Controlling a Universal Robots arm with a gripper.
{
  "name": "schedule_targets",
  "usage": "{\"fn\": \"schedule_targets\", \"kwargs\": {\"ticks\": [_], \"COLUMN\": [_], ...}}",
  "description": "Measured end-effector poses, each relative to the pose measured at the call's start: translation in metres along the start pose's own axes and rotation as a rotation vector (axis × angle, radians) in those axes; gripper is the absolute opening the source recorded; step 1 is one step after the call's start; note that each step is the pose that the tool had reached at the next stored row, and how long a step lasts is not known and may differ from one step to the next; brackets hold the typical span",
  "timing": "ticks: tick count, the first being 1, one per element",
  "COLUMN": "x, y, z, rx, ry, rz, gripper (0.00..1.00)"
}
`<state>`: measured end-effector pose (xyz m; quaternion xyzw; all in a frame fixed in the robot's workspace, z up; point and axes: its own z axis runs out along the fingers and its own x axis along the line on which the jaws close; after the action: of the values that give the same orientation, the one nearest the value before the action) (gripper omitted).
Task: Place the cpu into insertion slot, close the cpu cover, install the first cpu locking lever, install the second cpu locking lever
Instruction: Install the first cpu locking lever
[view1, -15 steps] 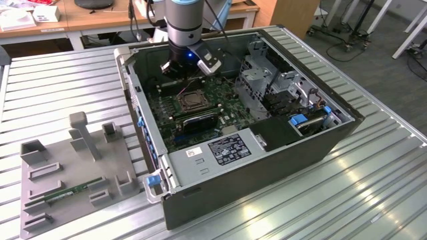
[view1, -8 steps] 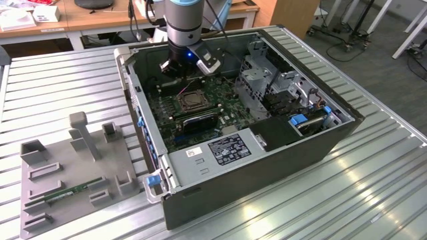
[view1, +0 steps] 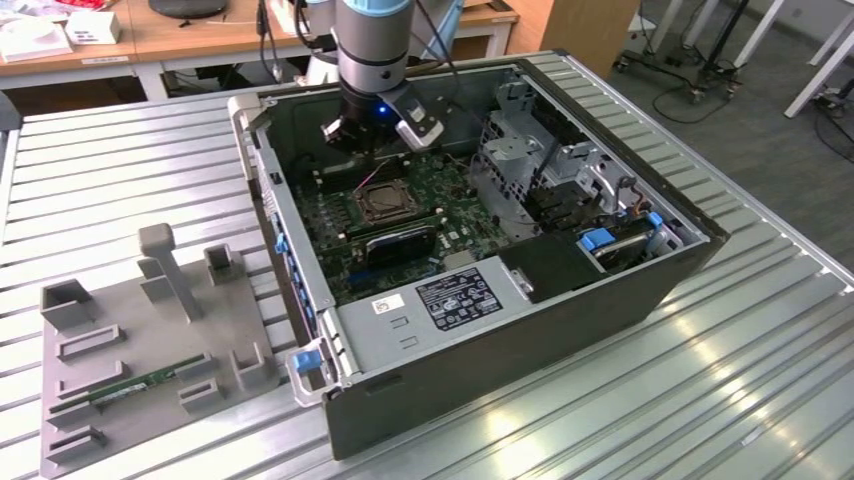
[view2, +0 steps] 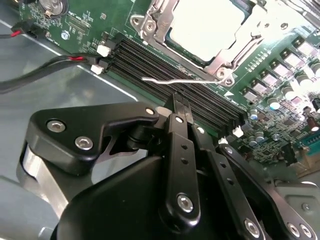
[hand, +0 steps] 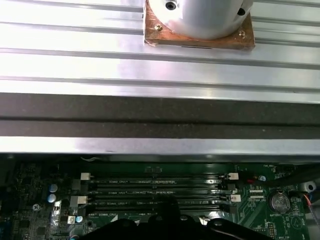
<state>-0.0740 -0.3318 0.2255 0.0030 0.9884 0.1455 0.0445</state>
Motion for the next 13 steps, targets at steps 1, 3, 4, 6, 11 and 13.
{"fn": "schedule_targets", "kwargs": {"ticks": [1,3,4,6,11,13], "x": [-0.0009,-0.0021,-0.0025,-0.0032,-0.0035,-0.0035], "y": [-0.0002,-0.0007,-0.0010,-0.0017,-0.0025,-0.0025], "z": [0.0001,0.0003,0.0005,0.0007,0.0010,0.0010], "rx": [-0.0001,-0.0001,0.0000,0.0004,0.0053,0.0053], "ry": [0.0000,0.0000,-0.0001,0.0001,0.0007,0.0007], "rz": [0.000,0.000,0.000,0.000,0.000,0.000], "gripper": [0.11,0.11,0.11,0.11,0.11,0.11]}}
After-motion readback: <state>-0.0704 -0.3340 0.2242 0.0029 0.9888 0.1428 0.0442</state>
